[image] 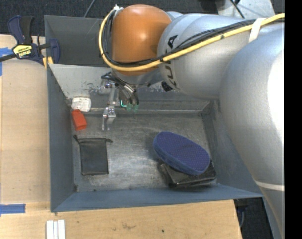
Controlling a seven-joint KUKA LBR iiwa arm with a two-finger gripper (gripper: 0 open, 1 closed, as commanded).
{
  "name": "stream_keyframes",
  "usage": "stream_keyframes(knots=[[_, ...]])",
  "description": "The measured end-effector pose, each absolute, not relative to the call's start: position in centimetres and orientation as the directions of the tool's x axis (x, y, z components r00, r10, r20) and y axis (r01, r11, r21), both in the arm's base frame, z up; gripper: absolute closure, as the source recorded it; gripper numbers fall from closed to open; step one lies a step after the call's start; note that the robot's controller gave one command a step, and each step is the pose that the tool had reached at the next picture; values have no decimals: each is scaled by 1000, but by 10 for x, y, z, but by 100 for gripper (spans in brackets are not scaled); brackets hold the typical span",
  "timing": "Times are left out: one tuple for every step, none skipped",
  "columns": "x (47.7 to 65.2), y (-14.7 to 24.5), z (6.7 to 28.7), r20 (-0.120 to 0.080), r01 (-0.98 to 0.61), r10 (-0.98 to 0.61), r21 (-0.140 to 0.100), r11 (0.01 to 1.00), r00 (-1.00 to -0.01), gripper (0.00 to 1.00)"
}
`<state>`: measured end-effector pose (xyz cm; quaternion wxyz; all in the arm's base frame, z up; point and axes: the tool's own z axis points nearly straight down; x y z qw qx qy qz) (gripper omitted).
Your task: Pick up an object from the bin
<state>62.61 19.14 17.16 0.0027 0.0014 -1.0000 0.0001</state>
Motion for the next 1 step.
stream_keyframes(knots=[[610,226,75,-12,-190,-190,-2,982,-982,0]])
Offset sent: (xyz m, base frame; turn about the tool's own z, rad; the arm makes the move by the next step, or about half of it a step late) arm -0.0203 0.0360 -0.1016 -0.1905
